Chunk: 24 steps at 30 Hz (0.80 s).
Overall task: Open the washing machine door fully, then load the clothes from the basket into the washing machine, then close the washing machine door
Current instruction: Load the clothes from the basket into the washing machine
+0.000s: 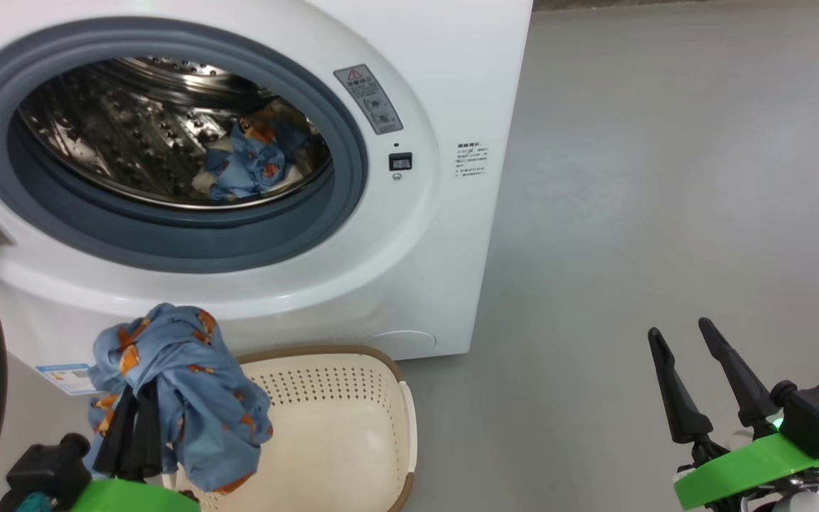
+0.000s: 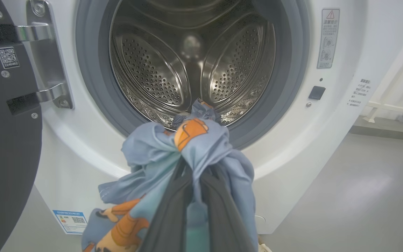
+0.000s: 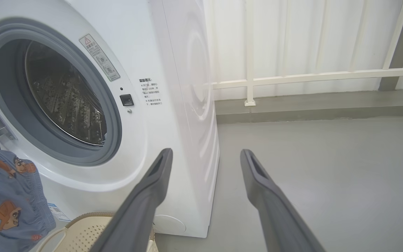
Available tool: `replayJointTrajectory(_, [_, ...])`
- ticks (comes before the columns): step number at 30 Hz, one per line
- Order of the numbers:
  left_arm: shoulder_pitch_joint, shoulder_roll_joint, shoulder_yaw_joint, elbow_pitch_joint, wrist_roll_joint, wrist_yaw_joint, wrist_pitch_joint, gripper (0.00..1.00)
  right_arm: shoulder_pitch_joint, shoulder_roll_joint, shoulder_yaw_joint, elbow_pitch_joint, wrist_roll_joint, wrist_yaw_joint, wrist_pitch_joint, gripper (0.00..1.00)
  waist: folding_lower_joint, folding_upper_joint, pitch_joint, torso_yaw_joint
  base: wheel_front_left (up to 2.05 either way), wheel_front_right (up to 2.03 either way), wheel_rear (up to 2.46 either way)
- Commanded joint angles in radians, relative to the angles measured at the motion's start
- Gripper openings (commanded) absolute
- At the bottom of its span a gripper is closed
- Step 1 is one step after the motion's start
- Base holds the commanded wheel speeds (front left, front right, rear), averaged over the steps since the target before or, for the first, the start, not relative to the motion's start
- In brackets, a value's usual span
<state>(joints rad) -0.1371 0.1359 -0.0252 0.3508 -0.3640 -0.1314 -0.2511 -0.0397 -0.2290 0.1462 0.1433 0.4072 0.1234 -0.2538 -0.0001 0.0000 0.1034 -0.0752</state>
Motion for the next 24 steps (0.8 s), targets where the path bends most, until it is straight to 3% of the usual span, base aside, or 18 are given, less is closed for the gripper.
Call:
replayJointTrajectory(1, [0.002,0.012,0.042,-0.043,0.018,0.001,-0.011,0.00,0.007,-0.023,0.008,-0.024,0.009,0.007,-0.008,1.00,0.0001,0.0000,-0.010,0.007,0.00,0.00,0.00])
replayJointTrajectory(24, [0.081,-0.021,0.096,-0.157,0.058,0.001,-0.011,0.00,0.023,-0.024,0.006,-0.028,0.011,0.007,-0.008,0.99,0.0001,0.0000,-0.019,0.015,0.00,0.00,0.00])
